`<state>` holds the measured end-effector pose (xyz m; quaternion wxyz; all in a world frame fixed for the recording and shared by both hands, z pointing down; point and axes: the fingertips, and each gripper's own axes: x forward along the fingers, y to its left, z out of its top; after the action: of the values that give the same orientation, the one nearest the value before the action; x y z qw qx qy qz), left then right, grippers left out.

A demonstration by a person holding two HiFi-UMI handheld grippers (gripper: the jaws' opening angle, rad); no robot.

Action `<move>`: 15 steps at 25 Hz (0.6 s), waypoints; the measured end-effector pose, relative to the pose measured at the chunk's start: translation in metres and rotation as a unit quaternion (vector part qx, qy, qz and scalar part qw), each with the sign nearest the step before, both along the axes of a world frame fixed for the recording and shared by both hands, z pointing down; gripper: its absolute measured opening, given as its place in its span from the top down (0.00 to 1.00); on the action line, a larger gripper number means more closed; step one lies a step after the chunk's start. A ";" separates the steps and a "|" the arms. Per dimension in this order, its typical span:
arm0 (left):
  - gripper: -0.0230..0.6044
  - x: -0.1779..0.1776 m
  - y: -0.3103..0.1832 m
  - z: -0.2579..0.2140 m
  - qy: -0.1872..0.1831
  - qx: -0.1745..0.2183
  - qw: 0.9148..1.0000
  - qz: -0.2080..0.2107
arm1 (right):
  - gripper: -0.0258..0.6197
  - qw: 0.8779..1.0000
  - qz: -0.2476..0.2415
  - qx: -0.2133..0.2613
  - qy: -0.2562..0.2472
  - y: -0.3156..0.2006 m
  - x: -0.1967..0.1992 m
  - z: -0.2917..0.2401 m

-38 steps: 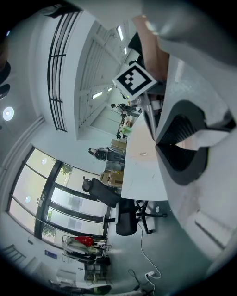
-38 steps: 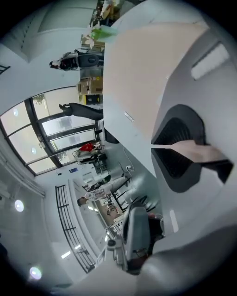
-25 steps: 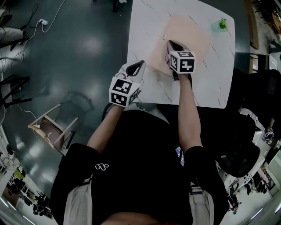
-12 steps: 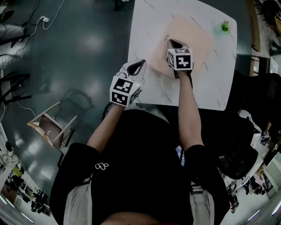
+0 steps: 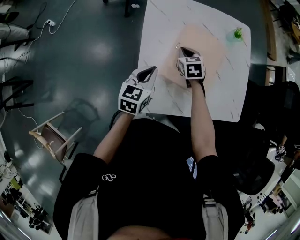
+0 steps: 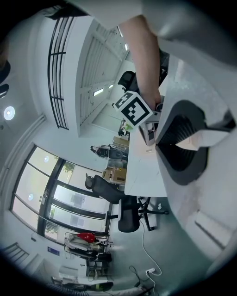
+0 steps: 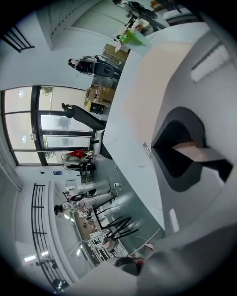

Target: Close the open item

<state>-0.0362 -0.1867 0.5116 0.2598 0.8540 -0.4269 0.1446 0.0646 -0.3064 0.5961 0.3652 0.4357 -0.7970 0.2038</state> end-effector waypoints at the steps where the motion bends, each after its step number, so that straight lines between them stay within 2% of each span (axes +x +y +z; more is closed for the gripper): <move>1: 0.99 0.000 -0.001 -0.004 0.001 0.004 1.000 0.000 | 0.96 1.000 0.002 0.004 -0.007 0.002 0.001 -0.002; 4: 0.99 -0.002 -0.003 -0.016 0.000 0.018 1.000 -0.004 | 0.96 0.999 0.002 0.030 -0.023 0.008 0.001 -0.016; 8: 0.99 0.003 -0.002 -0.023 0.001 0.028 1.000 0.003 | 0.96 0.994 0.020 0.074 -0.073 0.019 0.001 -0.048; 15: 0.99 0.021 -0.009 -0.045 0.012 0.058 0.998 0.022 | 0.96 0.977 0.049 0.158 -0.138 0.042 0.013 -0.117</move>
<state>-0.0149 -0.1954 0.4662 0.2118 0.8786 -0.4122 0.1152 0.0780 -0.2648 0.4795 0.1683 0.4939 -0.8396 0.1512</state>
